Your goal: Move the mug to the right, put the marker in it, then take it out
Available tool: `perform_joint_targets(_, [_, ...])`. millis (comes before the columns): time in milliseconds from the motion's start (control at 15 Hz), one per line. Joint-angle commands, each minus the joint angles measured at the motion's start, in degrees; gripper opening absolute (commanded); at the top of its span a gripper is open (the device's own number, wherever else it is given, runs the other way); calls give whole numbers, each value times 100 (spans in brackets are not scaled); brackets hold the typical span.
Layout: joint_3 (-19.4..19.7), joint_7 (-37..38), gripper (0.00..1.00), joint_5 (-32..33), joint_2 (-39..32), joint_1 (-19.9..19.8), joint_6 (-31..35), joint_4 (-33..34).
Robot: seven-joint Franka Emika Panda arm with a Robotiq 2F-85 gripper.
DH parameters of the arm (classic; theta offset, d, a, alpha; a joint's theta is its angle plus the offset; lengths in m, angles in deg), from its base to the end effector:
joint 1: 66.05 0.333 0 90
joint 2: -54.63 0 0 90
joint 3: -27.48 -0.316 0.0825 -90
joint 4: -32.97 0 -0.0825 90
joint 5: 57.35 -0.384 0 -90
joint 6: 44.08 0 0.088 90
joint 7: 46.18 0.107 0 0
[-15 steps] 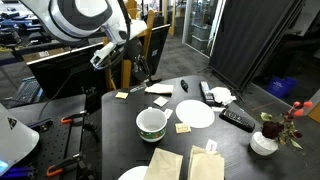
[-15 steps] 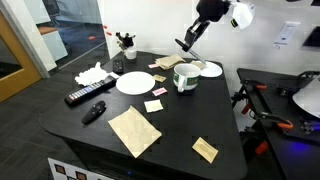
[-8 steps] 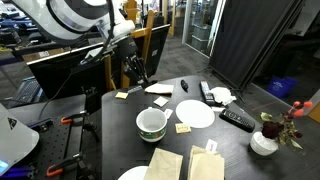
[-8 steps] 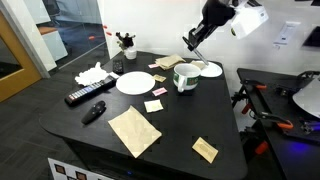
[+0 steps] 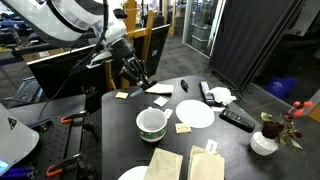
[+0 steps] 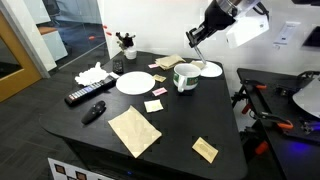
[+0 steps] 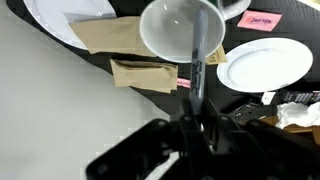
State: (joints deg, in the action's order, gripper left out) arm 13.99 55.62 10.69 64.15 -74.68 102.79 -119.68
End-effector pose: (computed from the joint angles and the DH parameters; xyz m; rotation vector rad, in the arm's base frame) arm 0.4101 0.0461 0.2915 2.5000 -0.8786 0.7844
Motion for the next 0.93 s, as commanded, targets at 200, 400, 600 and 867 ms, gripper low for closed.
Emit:
perform_joint_targets(200, [348, 1236, 4, 1060, -262, 401, -826, 152])
perform_joint_targets(400, [584, 1575, 4, 1430, -531, 602, -1059, 277])
perform_joint_targets(600, [757, 1778, 4, 1679, -924, 737, -1133, 493])
perform_joint_targets(867, [892, 1952, 4, 1966, -1430, 825, -1102, 800])
